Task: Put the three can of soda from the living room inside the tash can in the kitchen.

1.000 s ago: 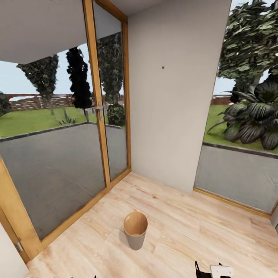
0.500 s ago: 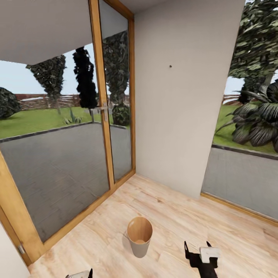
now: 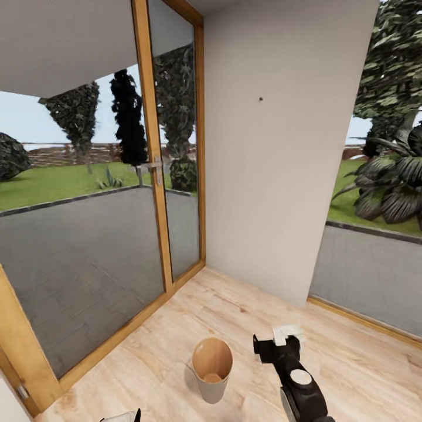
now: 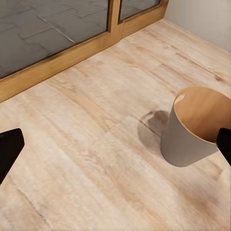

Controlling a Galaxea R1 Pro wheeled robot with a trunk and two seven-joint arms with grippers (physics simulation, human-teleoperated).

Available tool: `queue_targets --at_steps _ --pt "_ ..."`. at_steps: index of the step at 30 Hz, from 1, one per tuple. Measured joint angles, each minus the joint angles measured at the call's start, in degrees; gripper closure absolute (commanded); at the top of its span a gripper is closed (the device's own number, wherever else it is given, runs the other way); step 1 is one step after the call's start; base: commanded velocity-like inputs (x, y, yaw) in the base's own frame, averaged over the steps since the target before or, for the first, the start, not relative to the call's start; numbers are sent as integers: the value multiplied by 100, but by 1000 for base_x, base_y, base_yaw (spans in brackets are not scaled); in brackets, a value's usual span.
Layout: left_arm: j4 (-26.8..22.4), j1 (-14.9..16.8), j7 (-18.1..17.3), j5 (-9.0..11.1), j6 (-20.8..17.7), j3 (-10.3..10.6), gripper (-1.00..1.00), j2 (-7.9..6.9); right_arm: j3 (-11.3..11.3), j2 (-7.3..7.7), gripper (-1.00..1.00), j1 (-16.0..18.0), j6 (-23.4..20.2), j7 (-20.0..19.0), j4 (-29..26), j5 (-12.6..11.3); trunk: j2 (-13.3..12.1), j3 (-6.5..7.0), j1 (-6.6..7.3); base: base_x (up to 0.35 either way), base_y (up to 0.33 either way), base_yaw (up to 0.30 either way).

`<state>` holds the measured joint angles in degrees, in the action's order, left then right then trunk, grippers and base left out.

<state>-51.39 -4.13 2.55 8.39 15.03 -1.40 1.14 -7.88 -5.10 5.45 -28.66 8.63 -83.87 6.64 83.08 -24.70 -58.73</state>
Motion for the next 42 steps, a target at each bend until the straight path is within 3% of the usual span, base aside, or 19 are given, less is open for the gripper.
queue_targets --at_steps 2,3,5,9,10,12,17,21,26,34,42 --pt "2 0 0 -4 0 1 -100 0 -15 -15 -100 150 -254 15 -37 -16 0 -1 0 144 0 0" --pt "9 0 0 -13 0 2 -100 0 -47 -44 -100 516 -873 40 -78 -35 0 0 0 143 0 0" --pt "12 0 3 -20 0 5 -100 1 -64 -63 -100 927 -1503 48 -63 -53 0 0 0 143 0 0" --pt "14 0 1 -23 0 7 -100 5 -72 -77 -100 1483 -2366 33 153 -71 0 -1 0 142 0 0" --pt "15 0 0 -23 0 8 -100 5 -63 -80 -100 1890 -2769 12 564 -74 -1 0 0 142 0 0" --pt "15 0 0 -22 0 8 -100 6 -54 -84 -100 2310 -2987 -14 1242 -84 0 -1 0 142 0 0" --pt "15 0 0 -23 0 8 -100 8 -34 -82 -100 3057 -3126 -86 2727 -180 0 -1 0 142 0 0" --pt "15 0 0 -24 0 8 -100 8 38 -45 -100 3787 -2833 -186 4436 -729 0 -1 0 141 0 0" --pt "15 0 0 -23 0 8 -100 9 66 -35 -100 4227 -2400 -270 5437 -1022 0 -1 0 141 0 0" --pt "15 0 7 -28 0 8 -100 9 46 -74 -100 4310 -2289 -332 5285 -1105 0 -1 0 141 0 0" --pt "15 0 13 -23 6 10 -100 9 -5 -201 -100 4290 -2022 -367 5874 -1092 0 -1 0 131 0 0"
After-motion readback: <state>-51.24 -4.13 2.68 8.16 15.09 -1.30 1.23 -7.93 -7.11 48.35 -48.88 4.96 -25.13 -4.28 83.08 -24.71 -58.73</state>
